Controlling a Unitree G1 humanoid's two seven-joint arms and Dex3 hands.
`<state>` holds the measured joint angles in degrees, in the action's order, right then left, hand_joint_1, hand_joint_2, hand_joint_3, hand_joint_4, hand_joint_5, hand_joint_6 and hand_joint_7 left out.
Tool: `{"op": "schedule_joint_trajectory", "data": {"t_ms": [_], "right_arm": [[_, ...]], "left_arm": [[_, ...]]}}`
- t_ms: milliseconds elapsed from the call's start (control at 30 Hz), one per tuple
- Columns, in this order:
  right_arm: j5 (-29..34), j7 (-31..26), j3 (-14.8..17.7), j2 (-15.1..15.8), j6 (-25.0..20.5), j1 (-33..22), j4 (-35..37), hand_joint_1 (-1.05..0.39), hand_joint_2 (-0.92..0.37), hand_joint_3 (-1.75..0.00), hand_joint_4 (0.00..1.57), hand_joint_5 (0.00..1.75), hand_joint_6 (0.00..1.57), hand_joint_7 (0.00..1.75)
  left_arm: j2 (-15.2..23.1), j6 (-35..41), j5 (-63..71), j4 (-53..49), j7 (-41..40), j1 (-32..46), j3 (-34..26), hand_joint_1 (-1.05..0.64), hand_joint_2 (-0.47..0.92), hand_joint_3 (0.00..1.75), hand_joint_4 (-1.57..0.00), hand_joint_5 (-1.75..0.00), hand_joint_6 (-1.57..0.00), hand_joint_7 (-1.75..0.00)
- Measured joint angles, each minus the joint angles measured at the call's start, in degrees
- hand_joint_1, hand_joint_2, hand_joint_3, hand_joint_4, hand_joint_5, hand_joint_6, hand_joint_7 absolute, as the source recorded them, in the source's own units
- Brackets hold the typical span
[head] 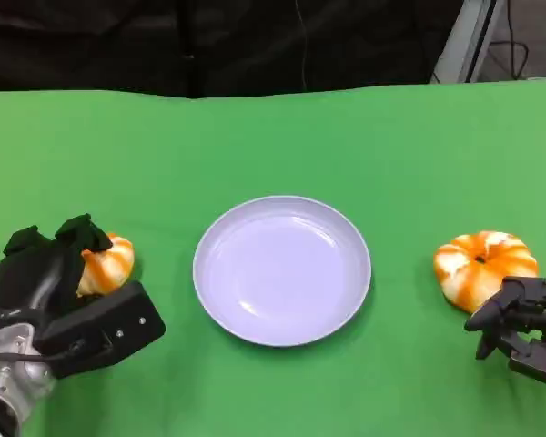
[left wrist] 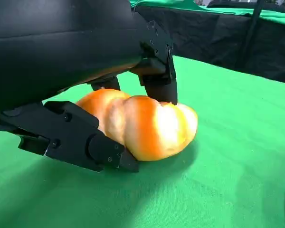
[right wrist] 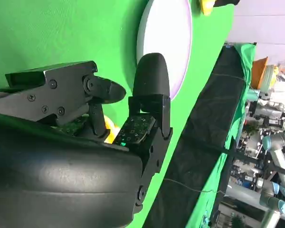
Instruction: Grasp the bread from the table and place it into the plate.
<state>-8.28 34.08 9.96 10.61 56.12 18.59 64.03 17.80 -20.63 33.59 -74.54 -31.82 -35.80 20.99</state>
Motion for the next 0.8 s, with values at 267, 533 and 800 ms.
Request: {"op": "schedule_joint_trajectory", "data": {"t_ms": [267,533,800], "right_arm": [[0.07,-0.47,-0.01,0.00,0.01,0.00,-0.01,0.06,-0.89,-0.52,0.86,1.38,0.96,0.88],[0.07,-0.32,-0.02,0.00,0.05,0.00,-0.01,0.06,-0.88,-0.53,0.86,1.38,0.96,0.89],[0.11,-0.28,-0.04,0.00,0.46,-0.01,0.00,0.06,-0.88,-0.53,0.86,1.37,0.96,0.89]], "left_arm": [[-0.01,-0.10,0.03,0.01,-0.41,0.07,0.07,-0.11,0.92,0.21,-0.17,-1.70,-0.30,-1.45],[0.00,-0.50,1.01,0.18,-3.81,0.50,1.35,-0.13,0.92,0.27,-0.18,-1.71,-0.30,-1.44],[0.11,-2.26,1.92,3.05,-6.28,0.63,1.84,-0.12,0.92,0.32,-0.20,-1.66,-0.31,-1.39]]}}
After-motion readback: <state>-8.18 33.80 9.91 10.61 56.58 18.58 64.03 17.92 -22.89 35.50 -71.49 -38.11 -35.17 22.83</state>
